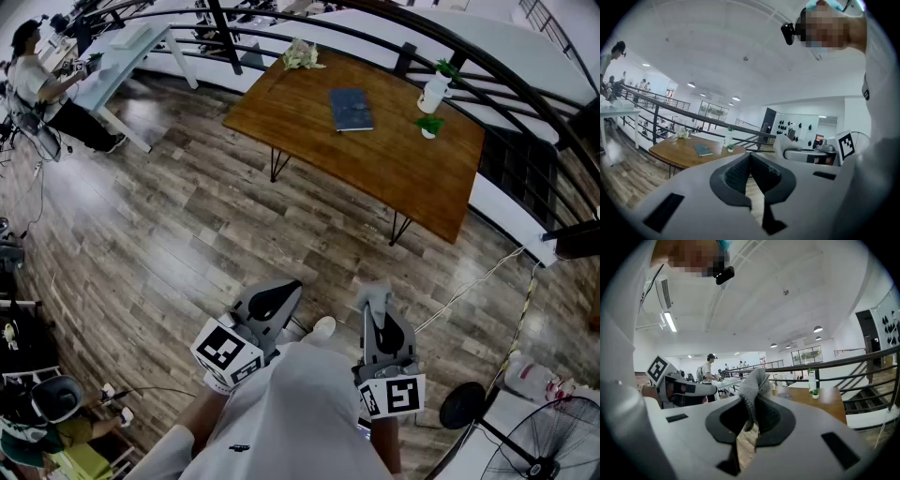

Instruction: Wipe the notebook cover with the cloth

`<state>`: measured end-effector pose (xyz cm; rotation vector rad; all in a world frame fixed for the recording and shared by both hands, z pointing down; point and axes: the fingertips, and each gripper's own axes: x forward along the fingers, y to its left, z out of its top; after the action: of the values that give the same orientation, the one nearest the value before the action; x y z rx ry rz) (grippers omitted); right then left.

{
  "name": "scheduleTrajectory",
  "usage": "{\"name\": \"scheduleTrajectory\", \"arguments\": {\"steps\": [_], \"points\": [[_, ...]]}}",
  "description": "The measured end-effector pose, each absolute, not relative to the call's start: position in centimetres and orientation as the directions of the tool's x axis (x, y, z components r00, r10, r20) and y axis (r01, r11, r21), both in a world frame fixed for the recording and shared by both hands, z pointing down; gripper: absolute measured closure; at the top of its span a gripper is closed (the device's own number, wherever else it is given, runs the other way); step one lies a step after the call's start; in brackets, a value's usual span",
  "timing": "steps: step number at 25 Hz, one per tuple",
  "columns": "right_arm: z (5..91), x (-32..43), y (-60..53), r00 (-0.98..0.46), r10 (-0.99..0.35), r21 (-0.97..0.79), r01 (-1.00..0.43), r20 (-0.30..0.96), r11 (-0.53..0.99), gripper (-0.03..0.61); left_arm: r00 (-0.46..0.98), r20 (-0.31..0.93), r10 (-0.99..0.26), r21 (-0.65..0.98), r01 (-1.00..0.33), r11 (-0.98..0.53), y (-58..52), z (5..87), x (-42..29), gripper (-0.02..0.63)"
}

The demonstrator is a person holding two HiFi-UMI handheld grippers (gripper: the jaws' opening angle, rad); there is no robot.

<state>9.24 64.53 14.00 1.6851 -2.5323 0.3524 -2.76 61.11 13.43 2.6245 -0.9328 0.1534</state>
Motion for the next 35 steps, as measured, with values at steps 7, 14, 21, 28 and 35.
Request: {"name": "scheduleTrajectory", "arguments": {"steps": [7,14,21,28,35], "points": [[13.2,4.3,62.4,-0.369,-0.91,-0.131,-0.928,0.187,0.349,0.548,0.744,0.207,-0.635,0.309,-0.666,-0.679,59.1,13.1,-9.2,0.595],[10.3,-0.6,61.5,-0.329,-0.941,0.036,-0.943,0.079,0.332,0.545,0.793,0.192,-0.578,0.237,-0.609,-0.757,58.2,12.6,-13.6,0.595],[9.2,-8.0,58.6,-0.347,-0.933,0.106,-0.929,0.092,0.355,0.545,0.851,0.16,-0.501,0.281,-0.526,-0.803,57.0,12.0,-20.4,0.594],[9.9,-11.7,57.5,-0.272,-0.945,0.101,-0.951,0.179,0.293,0.545,0.851,0.195,-0.487,0.246,-0.523,-0.816,54.2,12.7,-25.0,0.594],[9.3,-11.0,55.3,-0.214,-0.964,-0.014,-0.977,0.156,0.214,0.546,0.861,0.17,-0.479,0.255,-0.508,-0.823,51.0,11.7,-25.5,0.593]]}}
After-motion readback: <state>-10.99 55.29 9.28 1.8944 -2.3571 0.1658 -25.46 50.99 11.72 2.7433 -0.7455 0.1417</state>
